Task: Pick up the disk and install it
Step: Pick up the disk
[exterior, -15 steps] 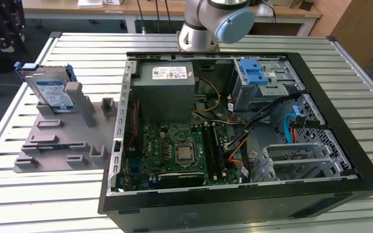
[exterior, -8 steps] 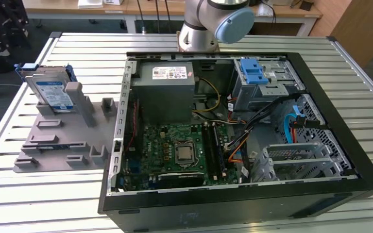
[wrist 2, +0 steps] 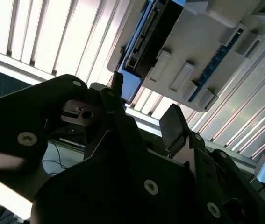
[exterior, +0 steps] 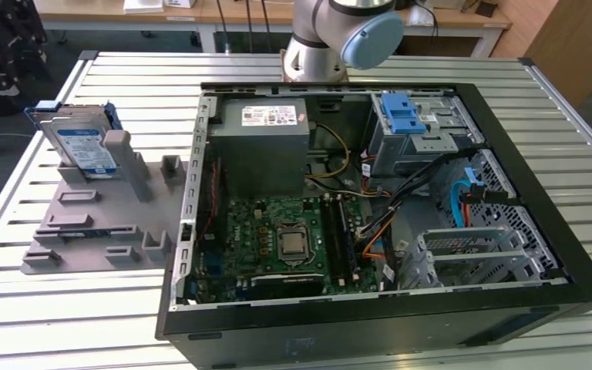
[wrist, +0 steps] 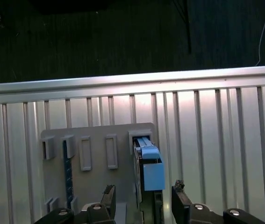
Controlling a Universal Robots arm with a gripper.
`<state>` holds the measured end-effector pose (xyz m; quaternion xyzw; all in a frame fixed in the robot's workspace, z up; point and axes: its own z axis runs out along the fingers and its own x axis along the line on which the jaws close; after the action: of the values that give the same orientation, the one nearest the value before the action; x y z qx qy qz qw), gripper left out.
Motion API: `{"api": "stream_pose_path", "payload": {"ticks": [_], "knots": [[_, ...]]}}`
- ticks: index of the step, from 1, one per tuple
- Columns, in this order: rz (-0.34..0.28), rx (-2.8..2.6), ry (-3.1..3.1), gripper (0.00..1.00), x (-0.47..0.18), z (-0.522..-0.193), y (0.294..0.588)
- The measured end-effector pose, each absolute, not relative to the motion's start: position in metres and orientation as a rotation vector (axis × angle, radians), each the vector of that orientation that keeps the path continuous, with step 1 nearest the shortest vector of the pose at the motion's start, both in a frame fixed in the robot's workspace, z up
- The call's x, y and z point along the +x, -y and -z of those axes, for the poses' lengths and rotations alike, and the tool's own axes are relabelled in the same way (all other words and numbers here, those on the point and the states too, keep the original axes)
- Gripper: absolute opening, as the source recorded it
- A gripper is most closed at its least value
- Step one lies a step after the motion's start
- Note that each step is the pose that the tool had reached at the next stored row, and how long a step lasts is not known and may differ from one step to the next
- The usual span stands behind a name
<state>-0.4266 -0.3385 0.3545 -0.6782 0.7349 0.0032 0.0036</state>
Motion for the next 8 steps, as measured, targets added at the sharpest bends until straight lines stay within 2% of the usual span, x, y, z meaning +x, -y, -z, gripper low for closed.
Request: {"api": "stream_pose_path", "payload": {"ticks": [8], "knots": [[-0.011,-2.125,-2.303,0.59,-0.4268,-0.3496,0.3378]]}}
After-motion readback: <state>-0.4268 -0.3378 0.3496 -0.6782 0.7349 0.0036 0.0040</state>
